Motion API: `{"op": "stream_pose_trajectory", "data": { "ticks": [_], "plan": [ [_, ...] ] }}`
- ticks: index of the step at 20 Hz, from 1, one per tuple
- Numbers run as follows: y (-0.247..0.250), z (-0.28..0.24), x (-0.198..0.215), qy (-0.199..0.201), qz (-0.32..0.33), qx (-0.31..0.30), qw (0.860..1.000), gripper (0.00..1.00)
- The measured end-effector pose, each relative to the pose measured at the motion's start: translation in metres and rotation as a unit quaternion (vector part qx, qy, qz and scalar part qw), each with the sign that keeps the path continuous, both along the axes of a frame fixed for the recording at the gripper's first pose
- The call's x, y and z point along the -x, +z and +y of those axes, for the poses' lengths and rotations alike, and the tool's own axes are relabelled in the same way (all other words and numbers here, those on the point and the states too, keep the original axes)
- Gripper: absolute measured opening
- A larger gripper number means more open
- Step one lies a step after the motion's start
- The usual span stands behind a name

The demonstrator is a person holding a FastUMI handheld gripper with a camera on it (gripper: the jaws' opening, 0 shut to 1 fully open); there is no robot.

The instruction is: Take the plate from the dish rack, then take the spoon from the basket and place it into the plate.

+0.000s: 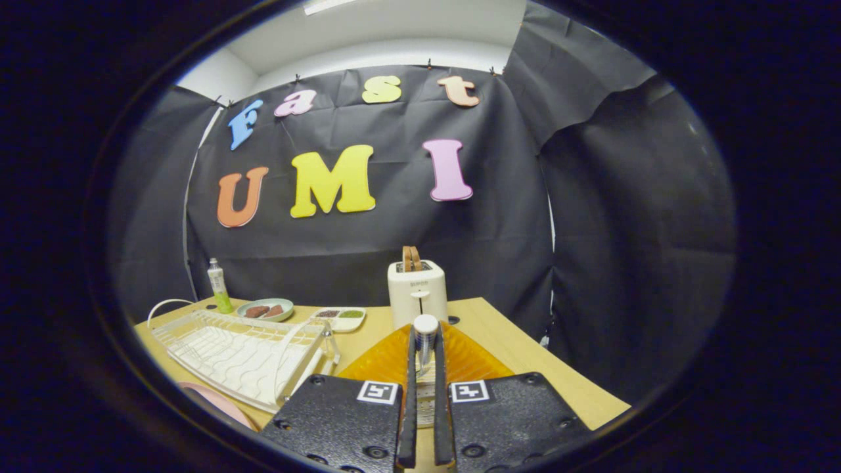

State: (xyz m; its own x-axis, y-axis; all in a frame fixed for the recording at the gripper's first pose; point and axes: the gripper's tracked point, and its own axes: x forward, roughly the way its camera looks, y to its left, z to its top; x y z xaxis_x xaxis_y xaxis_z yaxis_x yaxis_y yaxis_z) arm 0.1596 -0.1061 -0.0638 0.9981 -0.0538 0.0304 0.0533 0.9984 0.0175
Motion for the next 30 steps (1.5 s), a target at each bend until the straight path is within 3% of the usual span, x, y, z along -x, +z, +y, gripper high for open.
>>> {"op": "stream_pose_trajectory", "data": {
  "ticks": [6, 11, 19, 30],
  "plan": [
    [0.06, 0.036, 0.051, 0.017, -0.053, 0.022, 0.998, 0.16],
    [0.077, 0.092, 0.113, 0.044, -0.063, 0.044, 0.996, 0.15],
    [0.015, 0.202, 0.185, 0.134, -0.002, 0.042, 0.99, 0.15],
    [-0.077, 0.278, 0.181, 0.225, 0.154, 0.021, 0.962, 0.16]
  ]
}}
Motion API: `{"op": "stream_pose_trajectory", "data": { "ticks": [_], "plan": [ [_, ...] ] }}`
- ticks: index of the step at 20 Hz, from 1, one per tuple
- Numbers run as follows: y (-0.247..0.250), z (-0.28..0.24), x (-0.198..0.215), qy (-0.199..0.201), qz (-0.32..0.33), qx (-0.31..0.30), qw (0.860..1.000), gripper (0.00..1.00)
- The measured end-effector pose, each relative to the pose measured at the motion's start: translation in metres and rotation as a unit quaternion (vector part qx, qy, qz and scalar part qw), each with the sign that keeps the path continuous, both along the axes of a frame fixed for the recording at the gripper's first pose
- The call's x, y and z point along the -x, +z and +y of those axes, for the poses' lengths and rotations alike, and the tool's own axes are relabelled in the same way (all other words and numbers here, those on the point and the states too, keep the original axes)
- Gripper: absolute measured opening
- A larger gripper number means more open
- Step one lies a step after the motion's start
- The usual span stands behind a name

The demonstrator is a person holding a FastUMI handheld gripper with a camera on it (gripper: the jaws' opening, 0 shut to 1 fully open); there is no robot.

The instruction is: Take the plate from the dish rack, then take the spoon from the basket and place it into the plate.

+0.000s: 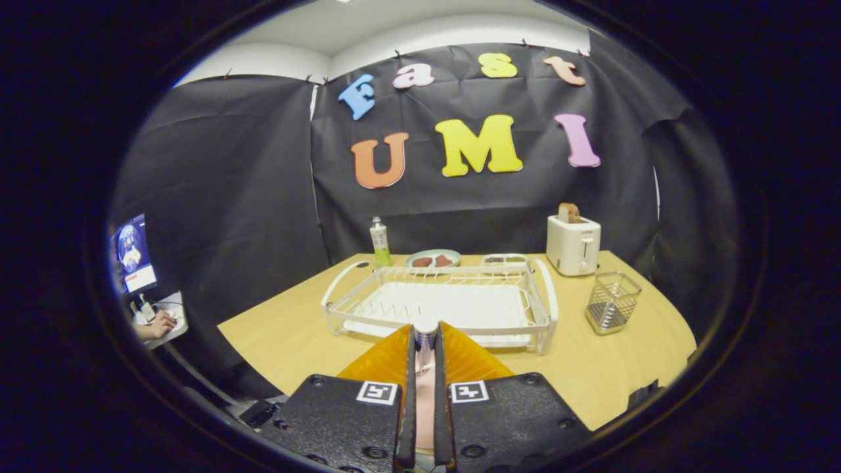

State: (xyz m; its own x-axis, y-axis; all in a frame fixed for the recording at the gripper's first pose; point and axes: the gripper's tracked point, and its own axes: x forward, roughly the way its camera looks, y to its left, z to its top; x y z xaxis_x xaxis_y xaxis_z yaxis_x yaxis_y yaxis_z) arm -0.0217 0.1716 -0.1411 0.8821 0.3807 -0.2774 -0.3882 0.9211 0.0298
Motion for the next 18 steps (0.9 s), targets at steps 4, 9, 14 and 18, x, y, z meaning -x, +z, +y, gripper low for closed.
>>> {"op": "stream_pose_trajectory", "data": {
  "ticks": [4, 9, 14, 18],
  "plan": [
    [-0.013, -0.006, -0.013, -0.008, 0.039, 0.003, 0.999, 0.16],
    [-0.016, -0.019, -0.029, -0.039, 0.053, 0.005, 0.998, 0.2],
    [-0.002, -0.039, -0.033, -0.085, 0.026, 0.014, 0.996, 0.55],
    [0.019, -0.051, -0.024, -0.111, -0.018, 0.016, 0.993, 0.92]
  ]
}}
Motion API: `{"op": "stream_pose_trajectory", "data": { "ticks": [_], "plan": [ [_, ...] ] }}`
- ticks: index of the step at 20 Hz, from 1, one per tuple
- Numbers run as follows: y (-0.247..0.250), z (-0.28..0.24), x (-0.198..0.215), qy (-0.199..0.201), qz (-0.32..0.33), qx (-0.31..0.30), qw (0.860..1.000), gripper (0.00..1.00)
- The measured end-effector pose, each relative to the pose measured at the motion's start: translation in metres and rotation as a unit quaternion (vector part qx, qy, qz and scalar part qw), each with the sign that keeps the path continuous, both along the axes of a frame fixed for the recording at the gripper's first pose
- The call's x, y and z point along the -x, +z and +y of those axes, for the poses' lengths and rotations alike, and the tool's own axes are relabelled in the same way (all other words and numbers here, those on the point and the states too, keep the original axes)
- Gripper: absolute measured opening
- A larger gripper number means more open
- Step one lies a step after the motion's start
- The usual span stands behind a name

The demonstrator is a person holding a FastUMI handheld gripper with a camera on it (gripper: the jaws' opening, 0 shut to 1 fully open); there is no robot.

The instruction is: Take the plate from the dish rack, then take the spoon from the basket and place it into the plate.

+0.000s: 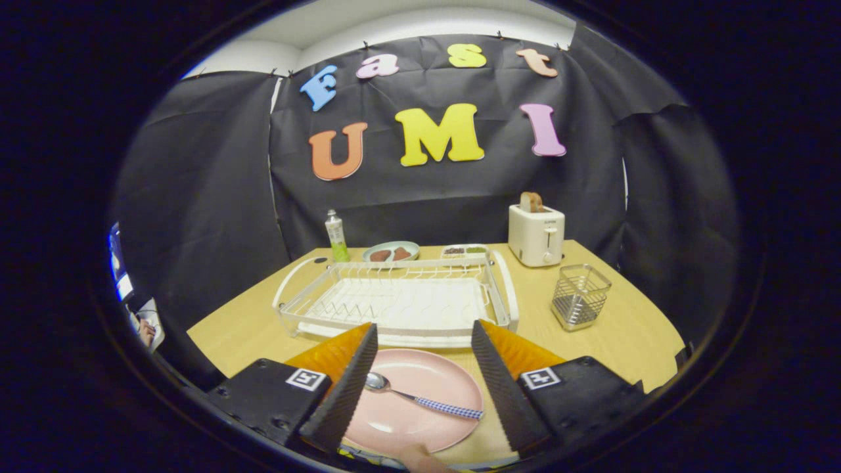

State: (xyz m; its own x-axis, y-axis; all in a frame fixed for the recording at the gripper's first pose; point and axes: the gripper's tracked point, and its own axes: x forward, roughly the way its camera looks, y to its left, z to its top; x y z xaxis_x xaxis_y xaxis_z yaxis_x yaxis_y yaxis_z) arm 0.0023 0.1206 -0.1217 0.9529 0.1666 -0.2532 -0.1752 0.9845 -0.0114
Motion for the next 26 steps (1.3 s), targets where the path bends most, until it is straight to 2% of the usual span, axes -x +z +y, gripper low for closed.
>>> {"op": "stream_pose_trajectory", "data": {
  "ticks": [1, 8, 13, 26],
  "plan": [
    [0.002, -0.002, -0.003, -0.008, -0.009, 0.002, 1.0, 1.0],
    [0.044, -0.017, 0.029, -0.03, -0.057, -0.008, 0.998, 1.0],
    [0.066, -0.037, 0.054, -0.048, -0.082, 0.009, 0.995, 1.0],
    [0.065, -0.066, 0.074, -0.053, -0.081, 0.004, 0.995, 1.0]
  ]
}}
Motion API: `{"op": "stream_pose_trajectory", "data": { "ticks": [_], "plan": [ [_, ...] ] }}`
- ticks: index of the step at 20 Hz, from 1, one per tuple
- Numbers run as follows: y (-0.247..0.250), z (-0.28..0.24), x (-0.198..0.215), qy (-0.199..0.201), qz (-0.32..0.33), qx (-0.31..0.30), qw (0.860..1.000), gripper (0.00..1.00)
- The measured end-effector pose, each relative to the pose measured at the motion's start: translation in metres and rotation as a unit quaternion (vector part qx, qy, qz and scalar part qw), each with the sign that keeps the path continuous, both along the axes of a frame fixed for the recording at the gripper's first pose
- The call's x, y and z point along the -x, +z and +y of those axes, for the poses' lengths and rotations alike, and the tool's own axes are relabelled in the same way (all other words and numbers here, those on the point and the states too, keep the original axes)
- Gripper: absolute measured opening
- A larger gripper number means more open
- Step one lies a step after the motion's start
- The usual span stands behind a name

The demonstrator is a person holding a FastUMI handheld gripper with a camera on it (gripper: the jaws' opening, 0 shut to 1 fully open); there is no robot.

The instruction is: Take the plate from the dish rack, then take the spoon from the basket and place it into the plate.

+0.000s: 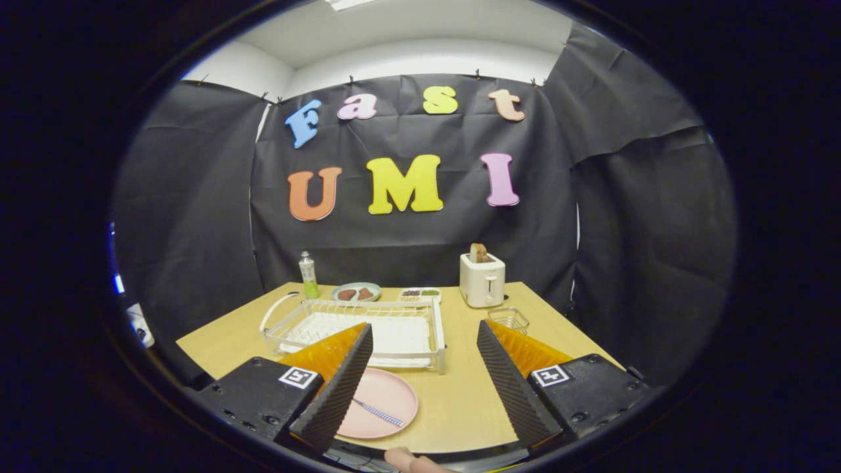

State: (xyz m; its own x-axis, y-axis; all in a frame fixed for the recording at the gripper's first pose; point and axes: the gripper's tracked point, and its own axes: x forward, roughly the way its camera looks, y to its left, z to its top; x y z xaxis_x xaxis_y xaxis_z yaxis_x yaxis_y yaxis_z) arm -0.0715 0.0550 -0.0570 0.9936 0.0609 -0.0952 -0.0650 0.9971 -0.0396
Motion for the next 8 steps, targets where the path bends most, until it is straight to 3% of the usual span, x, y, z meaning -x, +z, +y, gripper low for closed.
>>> {"op": "stream_pose_trajectory", "data": {
  "ticks": [8],
  "plan": [
    [-0.011, -0.001, 0.005, 0.001, 0.0, 0.023, 1.0, 1.0]
  ]
}}
